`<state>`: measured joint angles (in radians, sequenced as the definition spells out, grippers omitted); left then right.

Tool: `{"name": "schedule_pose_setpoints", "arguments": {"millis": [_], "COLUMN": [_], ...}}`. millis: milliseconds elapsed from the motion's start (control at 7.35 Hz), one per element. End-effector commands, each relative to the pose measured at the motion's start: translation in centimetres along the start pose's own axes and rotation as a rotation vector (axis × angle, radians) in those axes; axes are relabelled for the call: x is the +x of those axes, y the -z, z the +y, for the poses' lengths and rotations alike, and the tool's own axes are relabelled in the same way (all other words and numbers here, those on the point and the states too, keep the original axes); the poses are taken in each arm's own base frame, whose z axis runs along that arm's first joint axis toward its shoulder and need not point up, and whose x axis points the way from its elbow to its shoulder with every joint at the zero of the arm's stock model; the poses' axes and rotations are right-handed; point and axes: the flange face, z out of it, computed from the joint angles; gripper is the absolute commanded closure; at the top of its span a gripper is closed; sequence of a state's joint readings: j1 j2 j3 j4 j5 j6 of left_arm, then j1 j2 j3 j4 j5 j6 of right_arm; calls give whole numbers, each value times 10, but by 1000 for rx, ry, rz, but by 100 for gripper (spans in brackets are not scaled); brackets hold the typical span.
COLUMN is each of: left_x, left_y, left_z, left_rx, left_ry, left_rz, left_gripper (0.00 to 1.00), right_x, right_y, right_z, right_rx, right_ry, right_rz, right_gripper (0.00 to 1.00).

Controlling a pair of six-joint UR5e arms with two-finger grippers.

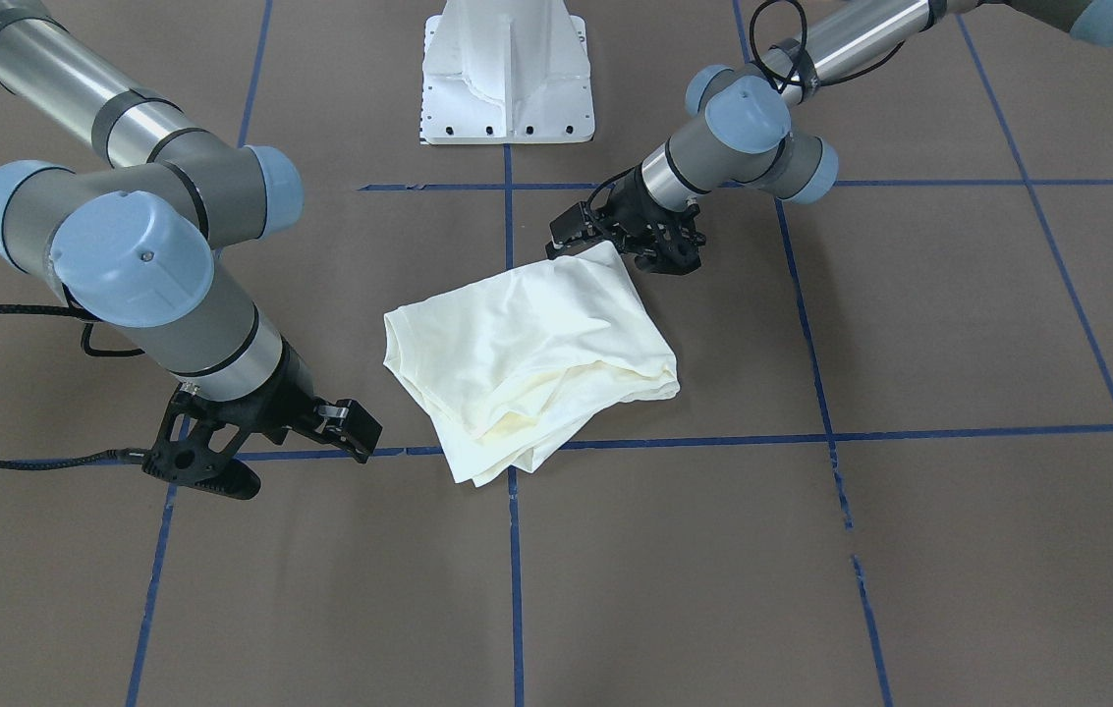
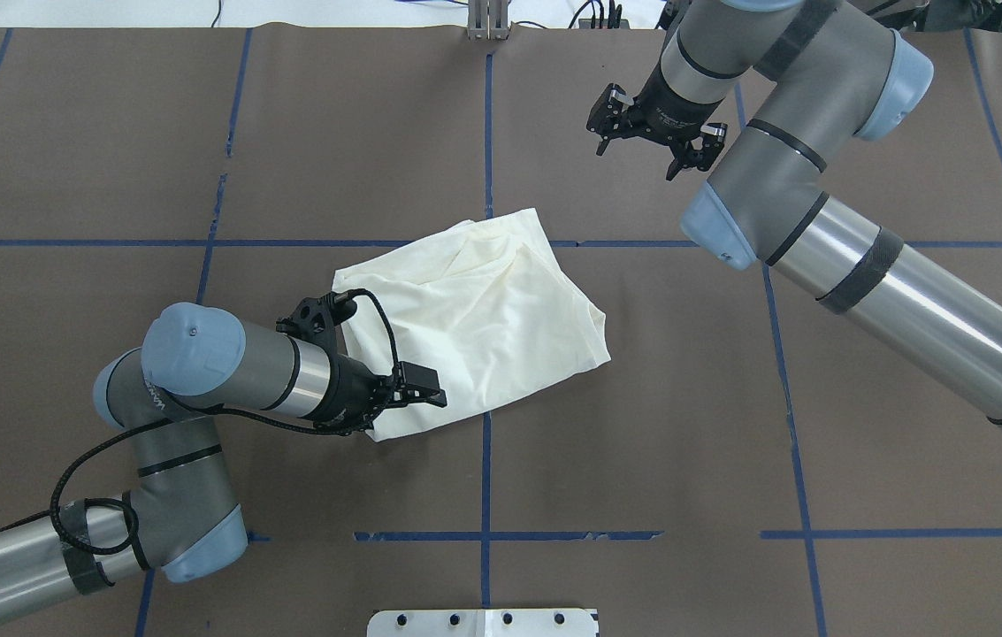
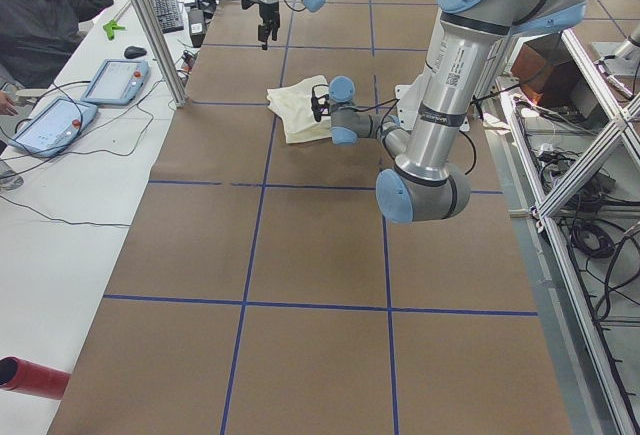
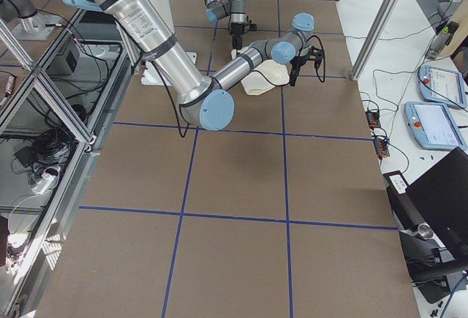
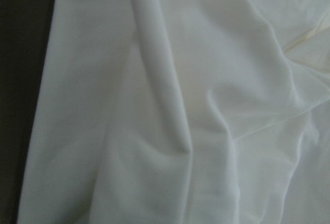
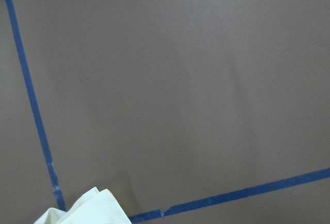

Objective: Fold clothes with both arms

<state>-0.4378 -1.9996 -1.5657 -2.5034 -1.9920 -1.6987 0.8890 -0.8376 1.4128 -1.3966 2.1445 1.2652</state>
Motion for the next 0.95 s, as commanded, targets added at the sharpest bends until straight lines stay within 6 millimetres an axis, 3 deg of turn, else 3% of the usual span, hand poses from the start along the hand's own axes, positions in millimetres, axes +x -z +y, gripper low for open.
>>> {"name": "schedule_pose_setpoints", "arguments": {"millis": [0,408,544,680,816], "left_x": [11,-26,-26,-34,-50], "left_y": [11,66,74,93,120], "left_z": [16,37,28,4,-28], "left_rx": [-19,-67,-46,4,60], "left_ry": [-16,-18,-17,-32,-72], "left_rz": [30,18,21,17,-14], "left_gripper": [0,0,0,0,0], "right_x": [3,14,27,57,99], "right_y": [4,13,16,24,31], "right_z": [-6,-19,-22,-22,-24], "right_rx": [7,23,30,43,56], "right_ry": [5,24,28,69,152], "right_rz": [-1,0,2,4,18], "right_gripper": [0,0,0,0,0]}}
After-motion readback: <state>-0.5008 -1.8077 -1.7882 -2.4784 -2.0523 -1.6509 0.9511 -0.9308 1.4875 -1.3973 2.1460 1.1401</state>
